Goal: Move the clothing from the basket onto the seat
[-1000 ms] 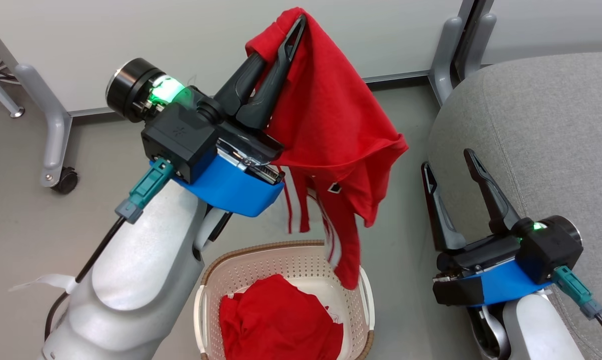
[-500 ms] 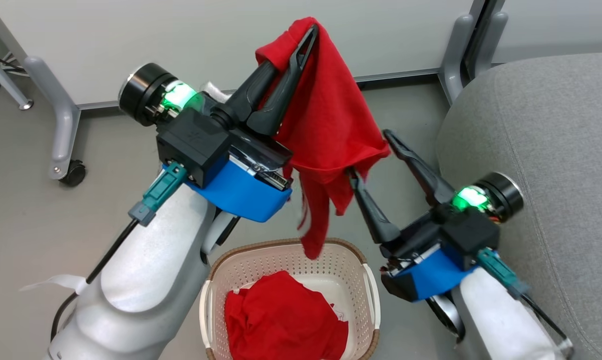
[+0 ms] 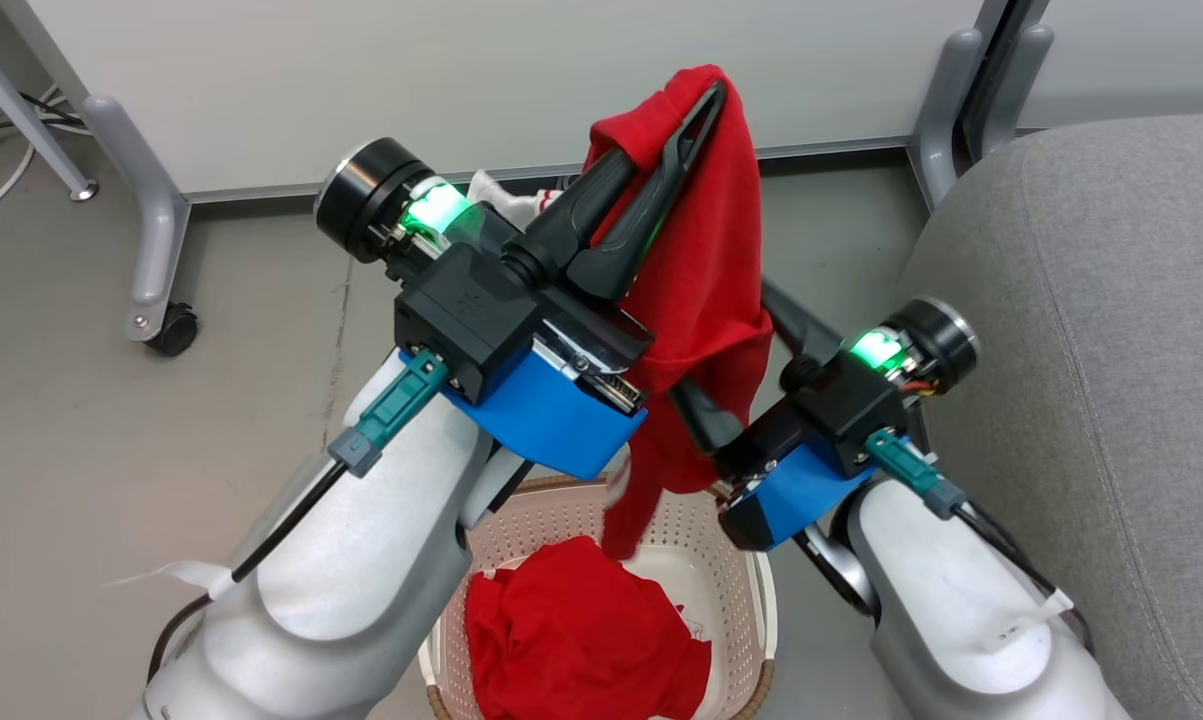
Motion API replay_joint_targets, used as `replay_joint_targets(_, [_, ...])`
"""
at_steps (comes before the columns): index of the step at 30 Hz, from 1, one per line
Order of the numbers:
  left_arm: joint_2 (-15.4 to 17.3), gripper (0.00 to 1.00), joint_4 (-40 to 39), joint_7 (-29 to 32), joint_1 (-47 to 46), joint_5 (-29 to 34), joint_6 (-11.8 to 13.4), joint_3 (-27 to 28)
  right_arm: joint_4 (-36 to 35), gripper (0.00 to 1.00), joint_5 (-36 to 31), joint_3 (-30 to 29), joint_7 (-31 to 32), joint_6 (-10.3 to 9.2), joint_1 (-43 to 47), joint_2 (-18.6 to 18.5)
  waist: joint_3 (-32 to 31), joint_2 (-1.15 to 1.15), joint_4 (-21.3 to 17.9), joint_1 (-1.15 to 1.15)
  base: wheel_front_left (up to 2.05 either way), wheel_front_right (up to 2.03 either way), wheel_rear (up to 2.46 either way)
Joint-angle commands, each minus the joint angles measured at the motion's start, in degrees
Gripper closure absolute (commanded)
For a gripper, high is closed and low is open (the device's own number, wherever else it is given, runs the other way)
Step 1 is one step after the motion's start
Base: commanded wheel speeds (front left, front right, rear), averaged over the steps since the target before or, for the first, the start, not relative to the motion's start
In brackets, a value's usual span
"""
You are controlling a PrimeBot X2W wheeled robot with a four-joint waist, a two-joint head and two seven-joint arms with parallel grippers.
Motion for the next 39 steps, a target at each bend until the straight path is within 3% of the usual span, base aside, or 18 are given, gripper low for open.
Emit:
replay_joint_targets(1, [-0.2, 1.0, -0.4, -0.3, -0.5, 0.3, 0.0, -0.1, 2.1, 0.51, 1.0, 1.0, -0.2, 0.03, -0.4, 0.4, 0.0, 0.0, 0.2, 0.0, 0.0, 0.0, 0.0])
replay_joint_targets(2, [-0.3, 1.0, -0.4, -0.3, -0.4, 0.2, 0.0, -0.3, 2.8, 0.83, 1.6, 1.3, -0.2, 0.03, -0.6, 0.5, 0.0, 0.0, 0.3, 0.0, 0.0, 0.0, 0.0])
replay_joint_targets(3, [-0.3, 1.0, -0.4, -0.3, -0.4, 0.1, 0.0, -0.4, 3.3, 1.0, 2.2, 1.4, -0.2, 0.03, -0.6, 0.5, 0.0, 0.0, 0.4, 0.0, 0.0, 0.0, 0.0])
replay_joint_targets(23, [0.6, 1.0, 0.9, -0.2, 0.3, -0.5, 0.0, -0.9, 2.0, 1.0, 4.2, 0.0, -0.2, 0.03, 0.6, 1.0, -0.2, 0.0, 0.0, 0.0, 0.0, 0.0, 0.0])
replay_joint_targets(24, [0.5, 0.97, 1.1, -0.2, 0.5, -0.9, 0.0, -0.9, 1.8, 1.0, 4.5, -0.1, -0.2, 0.03, 0.7, 1.0, -0.2, 0.0, 0.0, 0.0, 0.0, 0.0, 0.0])
replay_joint_targets(25, [0.4, 0.6, 1.4, -0.2, 0.7, -1.4, 0.0, -1.1, 1.7, 1.0, 4.6, -0.2, -0.2, 0.03, 0.8, 1.0, -0.2, 0.0, 0.0, 0.0, 0.0, 0.0, 0.0])
replay_joint_targets(26, [0.6, 0.0, 1.7, -0.2, 0.7, -1.6, 0.0, -1.4, 1.6, 1.0, 4.7, -0.3, -0.2, 0.03, 1.0, 1.0, -0.3, 0.0, 0.1, 0.0, 0.0, 0.0, 0.0])
replay_joint_targets(39, [1.8, 0.0, 4.6, -0.2, 0.2, -3.4, -0.1, -3.5, -0.7, 1.0, 5.7, -5.9, -0.2, 0.03, 1.7, 0.9, 0.6, 0.0, 0.0, 0.0, 0.0, 0.0, 0.0])
